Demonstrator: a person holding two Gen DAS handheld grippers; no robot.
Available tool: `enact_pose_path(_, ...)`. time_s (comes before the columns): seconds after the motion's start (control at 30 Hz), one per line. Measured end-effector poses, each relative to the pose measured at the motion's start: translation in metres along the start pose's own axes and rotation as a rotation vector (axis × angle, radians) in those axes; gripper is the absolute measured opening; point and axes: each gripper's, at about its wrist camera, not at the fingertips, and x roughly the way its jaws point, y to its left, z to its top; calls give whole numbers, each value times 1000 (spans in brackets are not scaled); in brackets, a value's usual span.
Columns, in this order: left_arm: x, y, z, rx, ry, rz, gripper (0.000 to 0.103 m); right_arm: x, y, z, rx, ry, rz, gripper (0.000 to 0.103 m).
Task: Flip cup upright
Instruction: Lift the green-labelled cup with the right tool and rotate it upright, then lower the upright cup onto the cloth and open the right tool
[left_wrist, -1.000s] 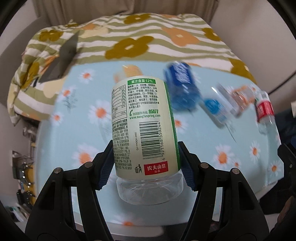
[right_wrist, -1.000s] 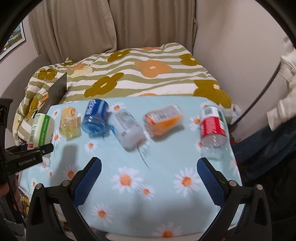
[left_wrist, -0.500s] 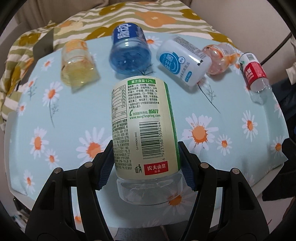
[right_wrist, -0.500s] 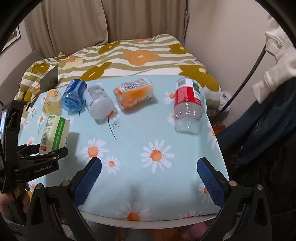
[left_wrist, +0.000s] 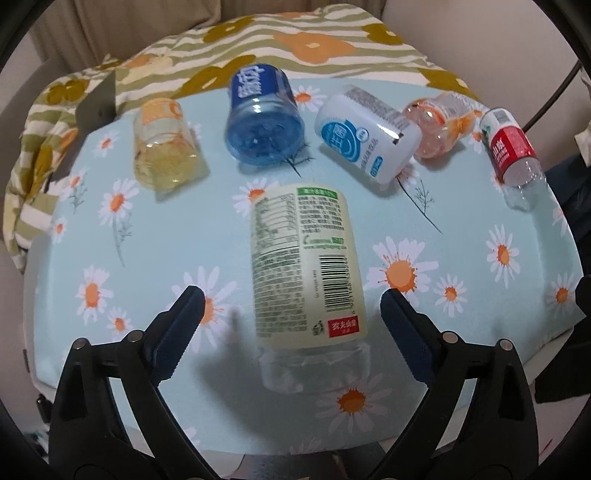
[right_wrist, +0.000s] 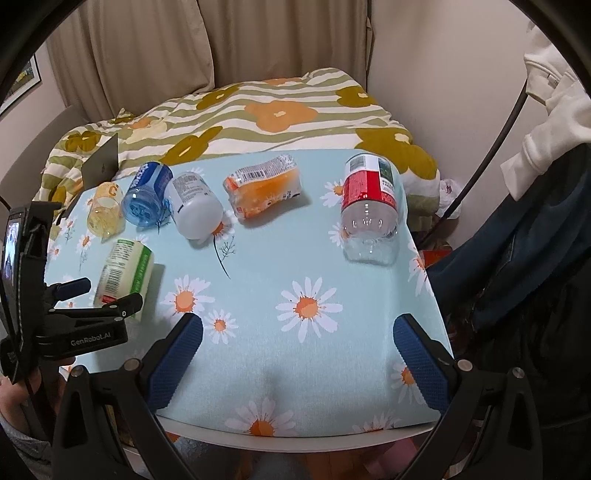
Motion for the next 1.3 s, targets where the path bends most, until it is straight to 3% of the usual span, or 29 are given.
enact_pose_path(0.27,-58,24,-6,-70,-50,57,103,-22,13,26,-67,-1,101,103)
enact_pose_path(0.43,-88,52,-12,-103,-70,97,103,-16,37,53,-93,87,223,103)
enact_pose_path(0.63,-91,95,-18,-137,-67,82,103,12,83,81,-51,252,365,103)
enact_pose_path(0.87,-62,142,-25,-156,-32,48,103,76,147,88,-52,451,348,103)
enact_pose_path(1.07,-33,170,-31,-141,16,30,103,116,166,85,8,523,297,103)
enact_pose_path(1.2,-24,183,-30,-137,29,7,103,128,172,85,22,555,273,97)
enact_pose_path(1.3,-21,188,-29,-130,31,1,103,136,174,84,36,584,273,87)
